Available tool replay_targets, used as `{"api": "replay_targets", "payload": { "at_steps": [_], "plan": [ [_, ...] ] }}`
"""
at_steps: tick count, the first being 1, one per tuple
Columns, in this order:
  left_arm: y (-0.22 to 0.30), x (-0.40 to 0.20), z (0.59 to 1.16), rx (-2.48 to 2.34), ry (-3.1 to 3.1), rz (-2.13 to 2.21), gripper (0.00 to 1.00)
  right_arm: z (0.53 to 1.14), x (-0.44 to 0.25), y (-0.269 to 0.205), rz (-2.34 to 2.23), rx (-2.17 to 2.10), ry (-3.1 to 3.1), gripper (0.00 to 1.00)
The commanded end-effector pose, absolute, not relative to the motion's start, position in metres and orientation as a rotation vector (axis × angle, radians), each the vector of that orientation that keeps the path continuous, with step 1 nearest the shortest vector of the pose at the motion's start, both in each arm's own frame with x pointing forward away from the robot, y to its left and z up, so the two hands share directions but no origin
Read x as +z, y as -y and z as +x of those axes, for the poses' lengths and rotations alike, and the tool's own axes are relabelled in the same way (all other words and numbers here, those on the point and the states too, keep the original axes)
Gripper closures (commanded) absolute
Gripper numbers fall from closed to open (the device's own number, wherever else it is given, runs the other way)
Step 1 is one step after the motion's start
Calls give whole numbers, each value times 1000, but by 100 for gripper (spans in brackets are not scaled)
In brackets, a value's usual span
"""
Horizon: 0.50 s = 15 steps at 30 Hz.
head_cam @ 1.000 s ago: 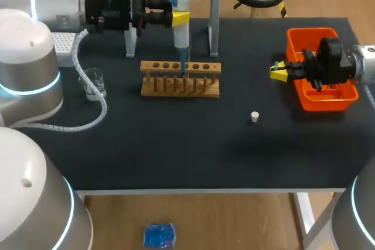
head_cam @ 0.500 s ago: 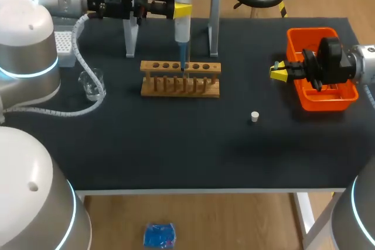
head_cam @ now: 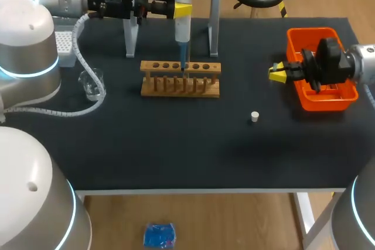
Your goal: Invert the test tube, pick up the pipette, mount the tip to pipette, aspirate from beaker and dispense into the tube, eject the tip, return the pipette, and cap with the stopper.
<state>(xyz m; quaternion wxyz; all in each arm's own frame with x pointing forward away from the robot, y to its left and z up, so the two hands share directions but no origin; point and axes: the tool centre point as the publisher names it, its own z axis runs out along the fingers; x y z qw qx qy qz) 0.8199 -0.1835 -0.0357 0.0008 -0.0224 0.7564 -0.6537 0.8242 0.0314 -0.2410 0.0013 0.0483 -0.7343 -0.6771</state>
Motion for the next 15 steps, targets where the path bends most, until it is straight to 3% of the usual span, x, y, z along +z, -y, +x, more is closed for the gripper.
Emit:
{"api": "replay_targets", "payload": {
  "at_steps": [1,15],
  "plan": [
    [183,-35,821,-2052,-2380,-67,100,815,-230,-62,256,-2100,2407,100],
    [183,-35,821,-2052,-2380,-67,100,810,-258,-138,485,-2051,2500,100]
  ]
}}
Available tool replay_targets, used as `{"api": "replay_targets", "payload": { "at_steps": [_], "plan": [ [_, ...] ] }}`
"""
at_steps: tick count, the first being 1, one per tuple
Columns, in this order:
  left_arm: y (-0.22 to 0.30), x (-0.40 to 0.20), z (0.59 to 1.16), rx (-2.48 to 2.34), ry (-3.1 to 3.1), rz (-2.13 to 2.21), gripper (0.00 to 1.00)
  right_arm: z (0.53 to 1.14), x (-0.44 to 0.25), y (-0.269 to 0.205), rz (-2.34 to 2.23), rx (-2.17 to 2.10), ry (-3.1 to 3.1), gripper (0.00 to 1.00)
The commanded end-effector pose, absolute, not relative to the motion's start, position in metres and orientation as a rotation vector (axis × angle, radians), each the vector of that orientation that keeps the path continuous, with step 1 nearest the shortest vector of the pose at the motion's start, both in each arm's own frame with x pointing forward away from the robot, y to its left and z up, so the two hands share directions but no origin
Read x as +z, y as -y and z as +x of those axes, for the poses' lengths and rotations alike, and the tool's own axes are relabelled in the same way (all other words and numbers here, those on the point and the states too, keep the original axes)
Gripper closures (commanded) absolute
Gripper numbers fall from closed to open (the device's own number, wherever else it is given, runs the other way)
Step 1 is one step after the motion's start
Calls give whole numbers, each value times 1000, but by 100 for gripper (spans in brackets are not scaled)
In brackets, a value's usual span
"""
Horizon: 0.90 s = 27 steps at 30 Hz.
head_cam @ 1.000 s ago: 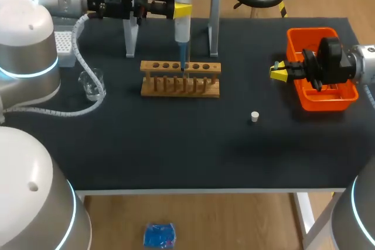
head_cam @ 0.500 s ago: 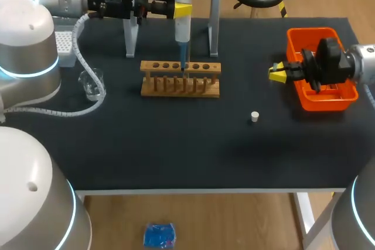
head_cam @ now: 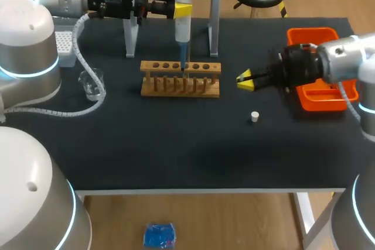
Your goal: Invert the test tube, pick up the pipette, mount the tip to pipette, aspirate from beaker and dispense into the tube, eject the tip, return the pipette, and cap with the stopper.
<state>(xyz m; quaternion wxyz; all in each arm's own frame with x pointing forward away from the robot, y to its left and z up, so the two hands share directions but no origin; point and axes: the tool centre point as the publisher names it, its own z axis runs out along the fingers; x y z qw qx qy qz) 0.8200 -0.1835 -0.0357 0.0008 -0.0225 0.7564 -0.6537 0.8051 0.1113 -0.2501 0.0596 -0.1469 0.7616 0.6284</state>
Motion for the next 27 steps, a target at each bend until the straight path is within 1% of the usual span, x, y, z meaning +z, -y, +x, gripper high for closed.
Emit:
{"api": "replay_targets", "payload": {
  "at_steps": [1,16,27],
  "plan": [
    [183,-35,821,-2052,-2380,-67,100,812,-258,-143,-445,1891,-2304,100],
    [183,-35,821,-2052,-2380,-67,100,827,-261,-208,-474,1832,-2306,100],
    [183,-35,821,-2052,-2380,-67,100,834,-254,-230,-479,1814,-2302,100]
  ]
}}
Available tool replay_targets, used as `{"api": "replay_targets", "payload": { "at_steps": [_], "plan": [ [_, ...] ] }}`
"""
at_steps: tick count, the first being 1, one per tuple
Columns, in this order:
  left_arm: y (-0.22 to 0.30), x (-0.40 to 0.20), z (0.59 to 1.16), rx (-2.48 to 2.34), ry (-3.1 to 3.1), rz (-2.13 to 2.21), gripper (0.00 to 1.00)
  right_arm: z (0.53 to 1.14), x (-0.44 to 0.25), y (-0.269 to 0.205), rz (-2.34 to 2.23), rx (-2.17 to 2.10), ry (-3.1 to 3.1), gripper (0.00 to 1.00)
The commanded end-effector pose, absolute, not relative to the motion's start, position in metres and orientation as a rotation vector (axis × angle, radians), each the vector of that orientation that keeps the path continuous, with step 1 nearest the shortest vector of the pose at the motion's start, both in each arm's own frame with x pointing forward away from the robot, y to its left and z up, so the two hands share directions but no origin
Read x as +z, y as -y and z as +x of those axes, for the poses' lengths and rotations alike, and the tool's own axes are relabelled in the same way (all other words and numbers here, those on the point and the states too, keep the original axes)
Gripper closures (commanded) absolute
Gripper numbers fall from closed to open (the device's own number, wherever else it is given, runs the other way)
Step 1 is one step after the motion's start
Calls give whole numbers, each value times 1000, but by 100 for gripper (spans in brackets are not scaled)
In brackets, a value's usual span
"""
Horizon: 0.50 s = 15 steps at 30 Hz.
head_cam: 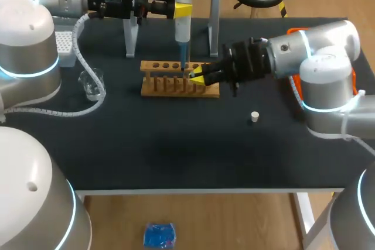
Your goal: Invert the test tube, pick up the pipette, mount the tip to pipette, aspirate from beaker and dispense into the tube, eject the tip, return the pipette, and cap with the stopper.
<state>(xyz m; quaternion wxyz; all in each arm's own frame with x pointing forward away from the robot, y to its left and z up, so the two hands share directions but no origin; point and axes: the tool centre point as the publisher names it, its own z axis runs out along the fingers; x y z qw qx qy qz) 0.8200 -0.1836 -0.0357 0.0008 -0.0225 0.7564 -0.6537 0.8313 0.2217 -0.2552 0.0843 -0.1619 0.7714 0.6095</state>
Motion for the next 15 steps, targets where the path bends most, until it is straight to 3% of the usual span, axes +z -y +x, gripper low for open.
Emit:
{"api": "replay_targets", "payload": {
  "at_steps": [1,15],
  "plan": [
    [183,-35,821,-2052,-2380,-67,100,834,-253,-231,-479,1816,-2303,100],
    [183,-35,821,-2052,-2380,-67,100,833,-248,-239,-471,1845,-2307,100]
  ]
}}
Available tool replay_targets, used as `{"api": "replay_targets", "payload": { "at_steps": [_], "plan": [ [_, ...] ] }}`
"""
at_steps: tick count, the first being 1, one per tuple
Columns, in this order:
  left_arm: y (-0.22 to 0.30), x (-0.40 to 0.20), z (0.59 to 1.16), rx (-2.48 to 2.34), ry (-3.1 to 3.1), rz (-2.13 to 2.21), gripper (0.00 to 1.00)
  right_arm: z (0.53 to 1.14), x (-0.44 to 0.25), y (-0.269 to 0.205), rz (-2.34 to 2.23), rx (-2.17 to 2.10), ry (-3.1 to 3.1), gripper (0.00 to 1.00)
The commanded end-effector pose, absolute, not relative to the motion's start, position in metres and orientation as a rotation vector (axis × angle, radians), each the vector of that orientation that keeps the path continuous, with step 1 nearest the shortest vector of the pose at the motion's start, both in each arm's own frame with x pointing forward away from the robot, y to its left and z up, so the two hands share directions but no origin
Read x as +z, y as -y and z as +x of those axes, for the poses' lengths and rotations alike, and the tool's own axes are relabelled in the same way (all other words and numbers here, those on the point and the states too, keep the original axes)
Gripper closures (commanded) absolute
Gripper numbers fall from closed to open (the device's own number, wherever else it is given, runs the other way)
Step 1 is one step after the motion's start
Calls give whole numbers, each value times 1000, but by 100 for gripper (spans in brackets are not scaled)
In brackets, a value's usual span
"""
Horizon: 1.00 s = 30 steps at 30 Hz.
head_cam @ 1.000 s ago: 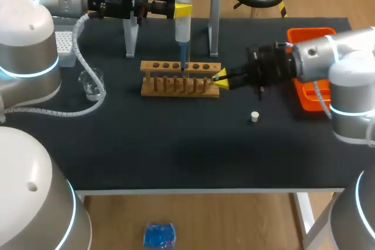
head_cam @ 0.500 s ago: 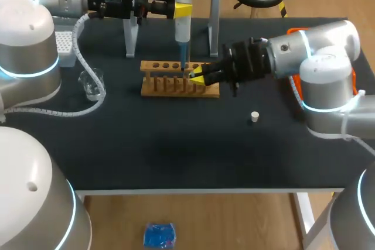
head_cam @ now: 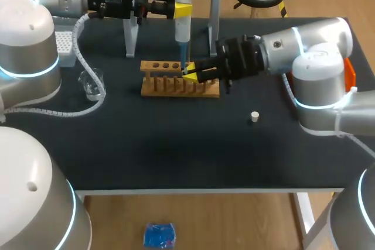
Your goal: Invert the test tube, pick up the pipette, mount the tip to pipette, aspirate from beaker and dispense into the tube, eject the tip, return the pipette, and cap with the stopper.
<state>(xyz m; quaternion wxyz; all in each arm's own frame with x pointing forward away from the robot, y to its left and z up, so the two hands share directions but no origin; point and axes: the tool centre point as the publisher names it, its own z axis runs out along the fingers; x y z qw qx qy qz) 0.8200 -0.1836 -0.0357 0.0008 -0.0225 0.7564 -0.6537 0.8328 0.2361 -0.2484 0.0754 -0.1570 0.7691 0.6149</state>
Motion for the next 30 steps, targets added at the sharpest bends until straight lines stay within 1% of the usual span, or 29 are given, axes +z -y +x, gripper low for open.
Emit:
{"api": "replay_targets", "payload": {
  "at_steps": [1,13,30],
  "plan": [
    [183,-35,821,-2052,-2380,-67,100,834,-248,-240,-472,1848,-2306,100],
    [183,-35,821,-2052,-2380,-67,100,832,-242,-245,-481,1861,-2293,100],
    [183,-35,821,-2052,-2380,-67,100,827,-243,-241,-481,1881,-2288,100]
  ]
}}
